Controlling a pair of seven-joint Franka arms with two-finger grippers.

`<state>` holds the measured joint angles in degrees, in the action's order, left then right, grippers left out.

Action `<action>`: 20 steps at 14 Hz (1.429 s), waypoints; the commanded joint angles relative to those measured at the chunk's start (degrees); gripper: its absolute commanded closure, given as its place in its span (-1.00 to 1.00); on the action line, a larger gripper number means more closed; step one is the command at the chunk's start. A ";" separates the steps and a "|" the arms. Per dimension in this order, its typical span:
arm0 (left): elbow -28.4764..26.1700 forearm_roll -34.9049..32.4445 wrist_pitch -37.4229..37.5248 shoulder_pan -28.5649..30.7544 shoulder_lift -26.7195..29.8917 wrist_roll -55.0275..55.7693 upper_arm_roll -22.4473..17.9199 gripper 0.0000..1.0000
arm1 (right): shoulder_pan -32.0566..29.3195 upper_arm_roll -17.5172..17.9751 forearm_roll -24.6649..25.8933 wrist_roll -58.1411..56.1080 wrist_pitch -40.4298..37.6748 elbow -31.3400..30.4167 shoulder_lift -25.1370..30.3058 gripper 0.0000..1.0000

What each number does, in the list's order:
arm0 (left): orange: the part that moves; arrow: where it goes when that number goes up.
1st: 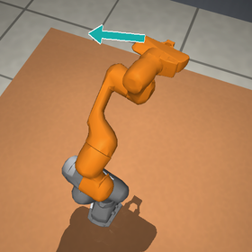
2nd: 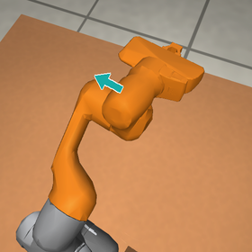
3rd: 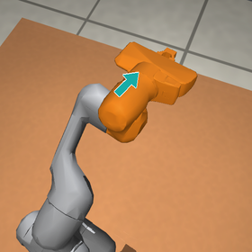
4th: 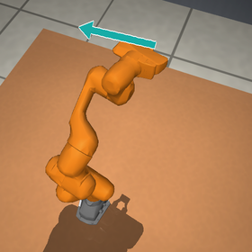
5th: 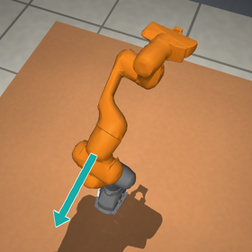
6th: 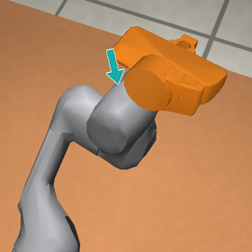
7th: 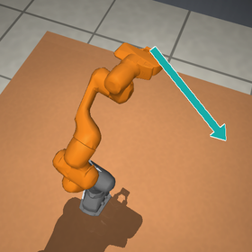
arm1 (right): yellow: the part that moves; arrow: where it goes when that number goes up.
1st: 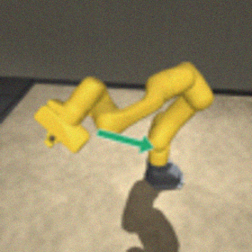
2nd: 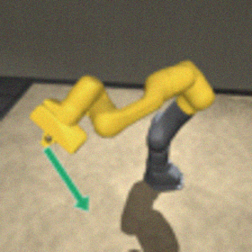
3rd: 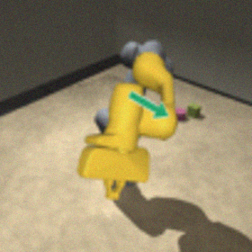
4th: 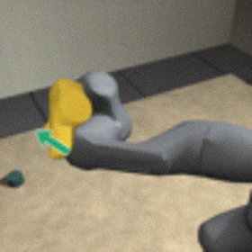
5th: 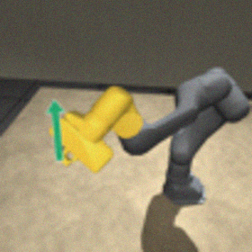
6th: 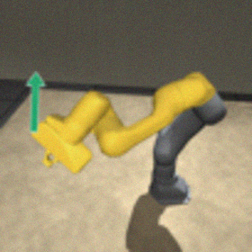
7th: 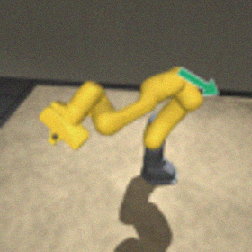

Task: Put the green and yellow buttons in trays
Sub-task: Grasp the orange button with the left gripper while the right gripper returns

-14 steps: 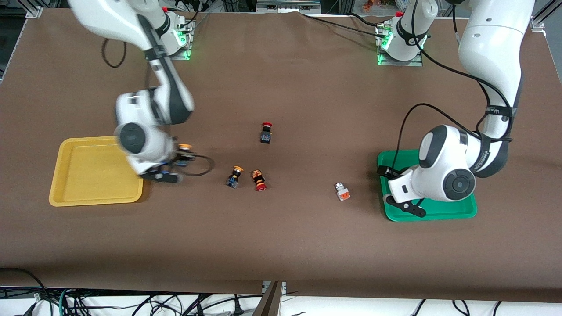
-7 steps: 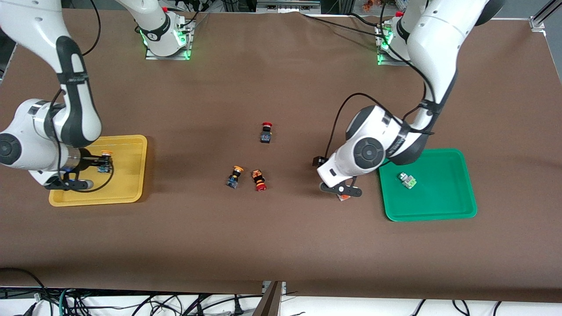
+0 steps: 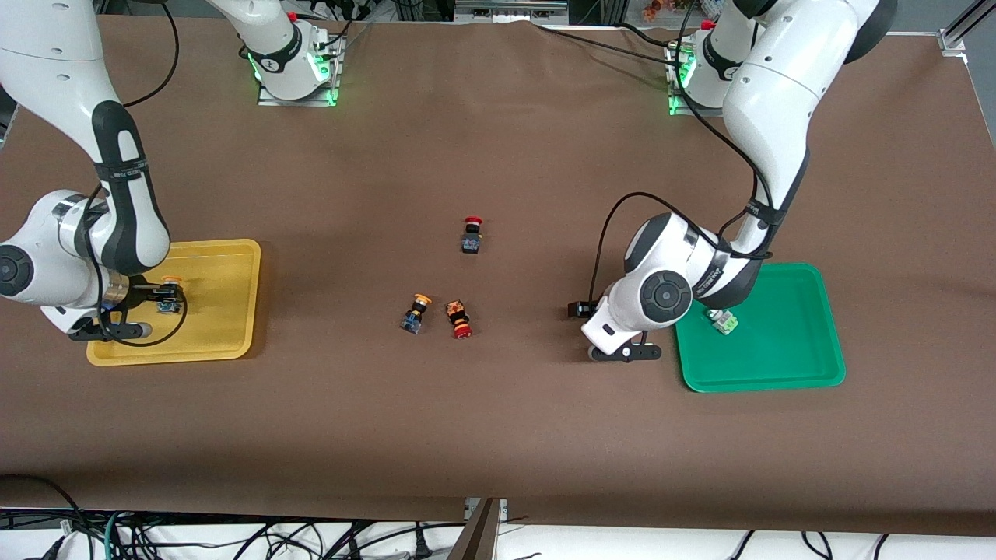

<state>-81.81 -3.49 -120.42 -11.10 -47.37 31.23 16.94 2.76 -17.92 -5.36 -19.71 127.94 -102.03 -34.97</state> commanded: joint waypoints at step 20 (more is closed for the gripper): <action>1.56 -7.14 -6.24 2.30 -0.63 -5.43 -4.80 1.00 | 31.95 8.51 -0.61 63.82 10.04 16.08 -10.46 -1.00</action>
<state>-81.08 -9.28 -127.31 -10.69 -50.31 31.25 13.09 34.20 -8.80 -5.71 42.15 136.71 -87.65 -43.76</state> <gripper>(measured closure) 0.595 0.000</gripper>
